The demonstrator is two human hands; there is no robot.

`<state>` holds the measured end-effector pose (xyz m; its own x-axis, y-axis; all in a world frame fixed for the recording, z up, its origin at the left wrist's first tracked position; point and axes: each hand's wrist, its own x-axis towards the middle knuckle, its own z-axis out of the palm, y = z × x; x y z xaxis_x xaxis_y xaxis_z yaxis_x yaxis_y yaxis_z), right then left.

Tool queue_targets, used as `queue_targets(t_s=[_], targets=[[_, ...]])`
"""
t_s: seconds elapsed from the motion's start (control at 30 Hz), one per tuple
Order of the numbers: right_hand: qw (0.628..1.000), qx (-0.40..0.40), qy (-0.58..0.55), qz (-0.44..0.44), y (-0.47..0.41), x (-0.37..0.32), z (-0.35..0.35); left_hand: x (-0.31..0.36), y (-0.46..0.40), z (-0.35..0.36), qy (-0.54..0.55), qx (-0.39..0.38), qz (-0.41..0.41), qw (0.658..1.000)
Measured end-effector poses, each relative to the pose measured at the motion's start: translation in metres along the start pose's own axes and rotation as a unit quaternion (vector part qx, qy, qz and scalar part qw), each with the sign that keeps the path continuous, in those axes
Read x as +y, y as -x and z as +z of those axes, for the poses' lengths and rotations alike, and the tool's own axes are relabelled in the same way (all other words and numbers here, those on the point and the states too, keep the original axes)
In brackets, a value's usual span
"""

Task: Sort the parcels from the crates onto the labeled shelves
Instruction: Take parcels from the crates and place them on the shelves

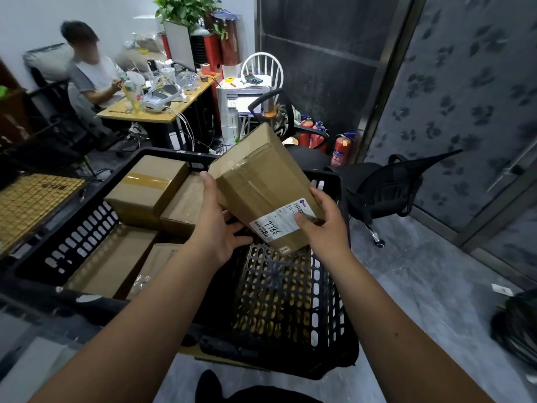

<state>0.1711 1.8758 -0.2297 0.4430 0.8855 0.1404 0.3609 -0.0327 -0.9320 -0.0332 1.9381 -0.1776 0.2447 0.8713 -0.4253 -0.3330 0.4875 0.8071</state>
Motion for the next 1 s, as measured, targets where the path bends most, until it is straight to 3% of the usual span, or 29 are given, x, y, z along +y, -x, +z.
queue_targets(t_s=[0.17, 0.33, 0.4, 0.47, 0.63, 0.8, 1.0], targets=[[1.000, -0.010, -0.015, -0.015, 0.001, -0.005, 0.002, -0.005, -0.008, -0.009, 0.064, 0.046, -0.022, 0.997], [0.997, 0.081, -0.014, 0.011, 0.000, -0.006, 0.000, -0.004, -0.017, -0.018, 0.153, 0.034, -0.034, 0.987], [0.990, 0.093, -0.095, 0.042, -0.003, -0.008, -0.001, -0.004, -0.017, -0.018, 0.193, 0.016, -0.044, 0.980], [0.978, 0.082, -0.180, 0.070, -0.005, -0.009, 0.001, -0.006, -0.015, -0.014, 0.241, 0.003, -0.056, 0.969], [0.961, -0.006, -0.259, 0.098, -0.006, -0.002, 0.007, -0.012, -0.015, 0.000, 0.296, -0.002, -0.072, 0.953], [0.897, -0.036, -0.423, 0.123, -0.008, 0.003, 0.004, -0.020, -0.016, 0.000, 0.277, 0.018, -0.102, 0.955], [0.873, 0.023, -0.469, 0.135, -0.017, 0.005, -0.016, -0.012, -0.018, -0.020, 0.086, 0.003, -0.160, 0.983]])
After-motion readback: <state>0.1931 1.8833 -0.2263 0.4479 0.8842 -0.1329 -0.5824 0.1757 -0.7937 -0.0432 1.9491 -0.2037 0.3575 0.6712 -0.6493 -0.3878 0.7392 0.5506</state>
